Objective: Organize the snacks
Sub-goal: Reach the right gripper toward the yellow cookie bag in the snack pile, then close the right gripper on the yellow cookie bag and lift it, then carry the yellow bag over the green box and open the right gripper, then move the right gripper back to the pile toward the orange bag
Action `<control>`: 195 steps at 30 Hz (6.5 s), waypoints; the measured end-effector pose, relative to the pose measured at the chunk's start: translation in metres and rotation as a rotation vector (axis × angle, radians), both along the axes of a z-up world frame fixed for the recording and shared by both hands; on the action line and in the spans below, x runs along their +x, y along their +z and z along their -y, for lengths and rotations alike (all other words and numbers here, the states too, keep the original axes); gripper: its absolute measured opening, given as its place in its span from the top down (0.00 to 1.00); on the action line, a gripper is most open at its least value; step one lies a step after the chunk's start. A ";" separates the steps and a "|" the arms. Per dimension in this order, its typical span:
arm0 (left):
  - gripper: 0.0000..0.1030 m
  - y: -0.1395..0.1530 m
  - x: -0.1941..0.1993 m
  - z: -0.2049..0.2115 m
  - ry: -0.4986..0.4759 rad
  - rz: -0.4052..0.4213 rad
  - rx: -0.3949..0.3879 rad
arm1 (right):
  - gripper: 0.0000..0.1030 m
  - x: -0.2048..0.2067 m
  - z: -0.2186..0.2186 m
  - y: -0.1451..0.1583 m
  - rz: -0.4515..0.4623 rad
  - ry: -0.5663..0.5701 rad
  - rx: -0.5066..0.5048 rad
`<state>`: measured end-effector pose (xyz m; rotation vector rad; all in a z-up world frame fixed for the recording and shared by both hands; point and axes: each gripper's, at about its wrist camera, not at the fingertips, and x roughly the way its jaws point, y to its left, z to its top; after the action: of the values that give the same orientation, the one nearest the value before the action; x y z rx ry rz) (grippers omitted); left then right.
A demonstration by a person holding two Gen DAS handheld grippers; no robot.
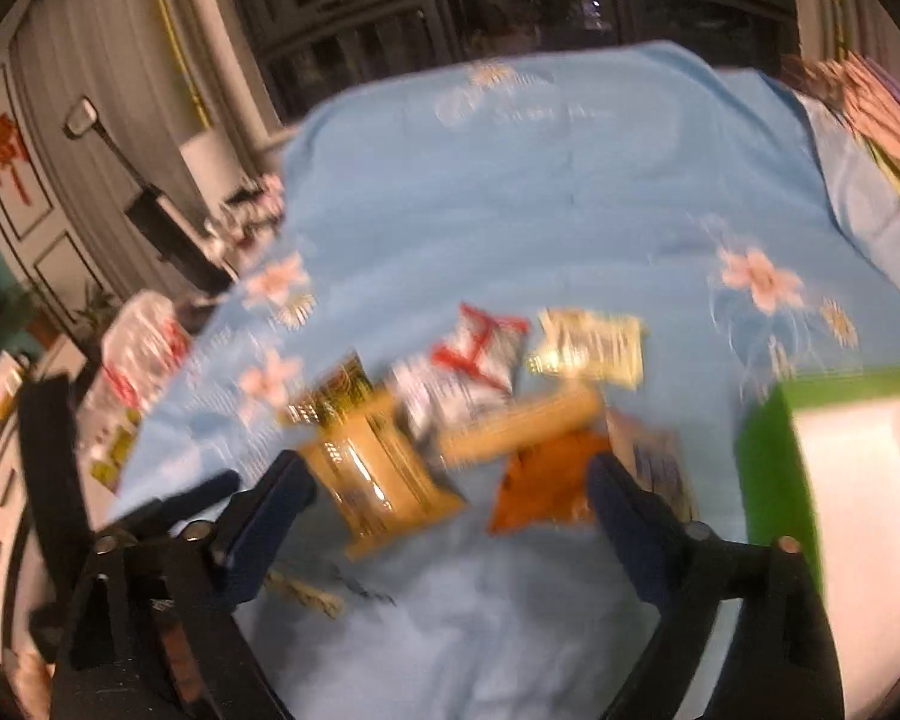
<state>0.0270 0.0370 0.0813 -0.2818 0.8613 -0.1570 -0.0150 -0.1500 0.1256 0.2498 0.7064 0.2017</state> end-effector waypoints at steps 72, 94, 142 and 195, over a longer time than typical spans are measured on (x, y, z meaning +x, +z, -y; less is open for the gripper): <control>0.64 0.007 -0.021 0.043 -0.242 0.164 -0.103 | 0.46 0.024 0.003 -0.054 -0.094 0.100 0.259; 0.64 0.052 -0.046 0.121 -0.479 0.330 -0.124 | 0.46 -0.045 0.090 -0.010 0.091 -0.128 0.253; 0.61 -0.004 -0.021 0.317 -0.802 -0.103 -0.043 | 0.44 -0.082 0.262 -0.109 -0.257 -0.554 0.546; 0.01 -0.028 -0.017 -0.004 0.059 -0.066 -0.035 | 0.15 0.026 0.038 -0.075 -0.208 -0.302 -0.067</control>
<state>0.0100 0.0406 0.0536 -0.3467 0.9150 -0.1088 0.0110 -0.1876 0.0505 0.3129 0.8691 -0.1374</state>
